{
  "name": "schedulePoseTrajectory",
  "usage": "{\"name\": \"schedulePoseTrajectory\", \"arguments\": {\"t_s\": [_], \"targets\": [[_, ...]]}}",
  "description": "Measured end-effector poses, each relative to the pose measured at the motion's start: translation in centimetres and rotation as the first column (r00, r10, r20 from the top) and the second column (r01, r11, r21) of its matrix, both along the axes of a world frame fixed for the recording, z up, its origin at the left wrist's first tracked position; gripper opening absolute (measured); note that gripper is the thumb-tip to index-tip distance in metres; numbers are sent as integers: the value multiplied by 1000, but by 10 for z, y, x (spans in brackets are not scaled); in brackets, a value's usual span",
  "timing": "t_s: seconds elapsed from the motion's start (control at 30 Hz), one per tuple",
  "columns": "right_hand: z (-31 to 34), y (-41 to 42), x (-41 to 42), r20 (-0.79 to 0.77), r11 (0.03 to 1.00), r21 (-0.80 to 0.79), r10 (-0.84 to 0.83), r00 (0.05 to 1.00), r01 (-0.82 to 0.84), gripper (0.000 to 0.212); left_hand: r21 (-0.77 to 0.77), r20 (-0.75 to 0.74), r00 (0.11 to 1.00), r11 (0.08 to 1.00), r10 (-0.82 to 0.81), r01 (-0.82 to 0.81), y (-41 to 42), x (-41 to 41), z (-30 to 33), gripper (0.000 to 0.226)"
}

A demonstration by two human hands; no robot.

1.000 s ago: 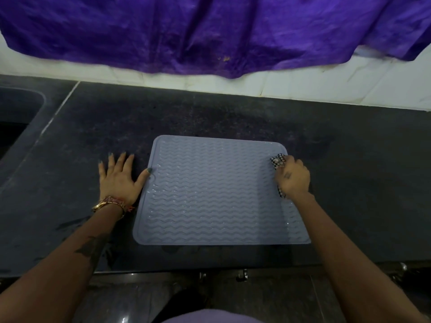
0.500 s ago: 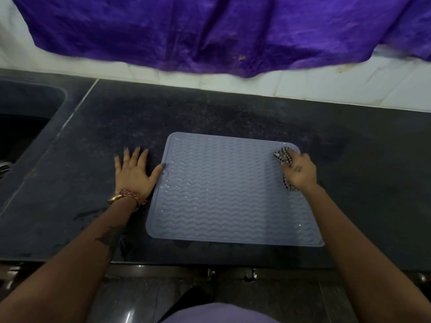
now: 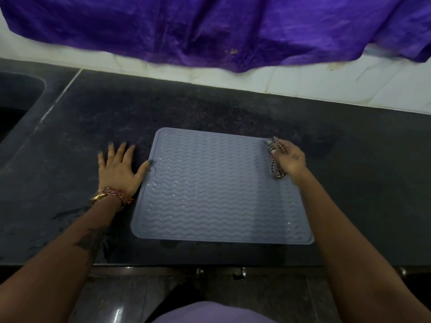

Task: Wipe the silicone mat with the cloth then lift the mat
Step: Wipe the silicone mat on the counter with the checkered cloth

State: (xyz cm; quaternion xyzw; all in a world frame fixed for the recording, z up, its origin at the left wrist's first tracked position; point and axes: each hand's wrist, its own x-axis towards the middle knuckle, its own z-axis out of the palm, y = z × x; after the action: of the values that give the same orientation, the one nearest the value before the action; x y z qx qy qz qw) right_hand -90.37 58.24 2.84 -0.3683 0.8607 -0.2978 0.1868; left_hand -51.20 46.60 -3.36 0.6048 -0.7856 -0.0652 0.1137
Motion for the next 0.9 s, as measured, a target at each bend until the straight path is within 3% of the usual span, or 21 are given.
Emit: {"name": "schedulePoseTrajectory", "arguments": {"t_s": [0.07, 0.13, 0.23, 0.4, 0.5, 0.57, 0.6, 0.67, 0.77, 0.9], "targets": [[7, 10, -20, 141, 981, -128, -128, 982, 147, 39, 0, 0, 1000, 1000, 3, -3, -1, 0, -1, 95], [2, 16, -30, -12, 976, -71, -207, 978, 206, 40, 0, 2, 1000, 1000, 6, -6, -2, 0, -2, 94], [-10, 13, -13, -272, 973, 189, -77, 959, 132, 51, -14, 15, 1000, 1000, 8, -8, -2, -1, -3, 93], [-9, -9, 18, -394, 978, 195, 14, 919, 68, 47, -14, 28, 1000, 1000, 8, -7, -3, 0, -3, 93], [-5, -9, 17, -240, 997, 55, 71, 968, -60, 43, -12, 20, 1000, 1000, 4, -4, -3, 0, -3, 94], [2, -6, 5, -79, 992, -95, -86, 993, 79, 41, -14, 18, 1000, 1000, 7, -7, -2, 0, -3, 95], [4, -4, -2, -69, 973, -132, -200, 977, 190, 41, -15, 14, 1000, 1000, 11, -11, -2, 0, -3, 95], [3, 0, -7, -207, 956, -19, -291, 934, 294, 45, -15, 4, 1000, 1000, 15, -15, -1, 0, -2, 95], [-6, -4, 5, -365, 940, 252, -128, 922, 229, 55, -9, 2, 1000, 1000, 17, -17, -1, -1, -1, 95], [-6, -19, 13, -383, 964, 239, -19, 923, 119, 53, -6, -3, 1000, 1000, 19, -19, -1, -1, -1, 96]]}}
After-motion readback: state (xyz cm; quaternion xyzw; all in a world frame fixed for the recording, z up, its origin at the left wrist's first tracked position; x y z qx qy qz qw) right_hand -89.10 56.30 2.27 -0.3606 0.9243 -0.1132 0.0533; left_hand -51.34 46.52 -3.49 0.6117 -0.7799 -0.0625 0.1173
